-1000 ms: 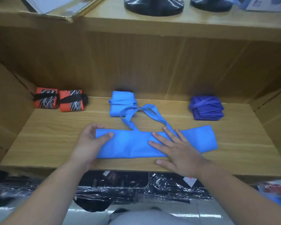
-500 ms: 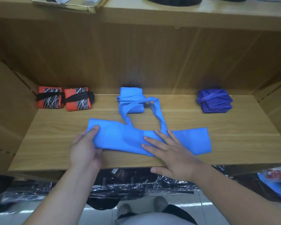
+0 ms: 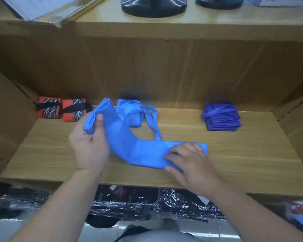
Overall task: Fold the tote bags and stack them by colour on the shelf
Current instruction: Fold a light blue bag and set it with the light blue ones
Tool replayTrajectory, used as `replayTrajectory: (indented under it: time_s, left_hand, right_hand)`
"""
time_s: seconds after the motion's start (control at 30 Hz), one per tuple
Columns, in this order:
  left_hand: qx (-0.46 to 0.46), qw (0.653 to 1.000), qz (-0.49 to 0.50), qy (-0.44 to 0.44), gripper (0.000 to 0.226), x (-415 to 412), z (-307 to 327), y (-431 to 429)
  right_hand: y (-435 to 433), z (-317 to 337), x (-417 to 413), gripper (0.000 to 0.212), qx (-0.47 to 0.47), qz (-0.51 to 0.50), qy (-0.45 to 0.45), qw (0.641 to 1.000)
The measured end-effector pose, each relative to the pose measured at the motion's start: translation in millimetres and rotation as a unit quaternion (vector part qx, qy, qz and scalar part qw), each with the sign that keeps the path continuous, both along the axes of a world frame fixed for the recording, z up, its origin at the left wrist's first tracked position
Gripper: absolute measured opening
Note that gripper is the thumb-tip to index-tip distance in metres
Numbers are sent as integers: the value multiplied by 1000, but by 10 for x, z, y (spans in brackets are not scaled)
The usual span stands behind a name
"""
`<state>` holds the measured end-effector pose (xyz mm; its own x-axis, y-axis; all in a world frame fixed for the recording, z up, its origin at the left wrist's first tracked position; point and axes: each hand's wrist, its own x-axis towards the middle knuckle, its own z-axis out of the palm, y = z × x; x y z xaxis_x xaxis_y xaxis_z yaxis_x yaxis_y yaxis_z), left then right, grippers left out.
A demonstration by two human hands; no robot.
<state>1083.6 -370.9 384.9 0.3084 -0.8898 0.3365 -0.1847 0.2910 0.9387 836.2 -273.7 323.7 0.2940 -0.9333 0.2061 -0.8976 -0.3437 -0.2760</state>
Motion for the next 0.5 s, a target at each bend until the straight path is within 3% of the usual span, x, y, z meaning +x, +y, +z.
replayTrajectory:
  time_s: [0.07,0.13,0.3,0.4,0.5]
  left_hand:
    - [-20,999,24,-23,13,-47,-7,-25]
    - [-38,998,20,-55,17,-117,-43,-10]
    - [-108,968,-49,-220,28,-707,-182,333]
    - [-129,940,-123,-290,37,-1113,-402,533]
    - [-109,919,-157,-345,43,-1289,-671,598]
  right_hand:
    - [134,-99,-342,56,9,31,56,998]
    - [234,-181,-616,60,68,64,45,995]
    - [275,-116,-829,73,172,90,-223,955]
    - [210,-154,-824,80,233,47,-398,886]
    - [134,-340,-893,76,286,44,-490,822]
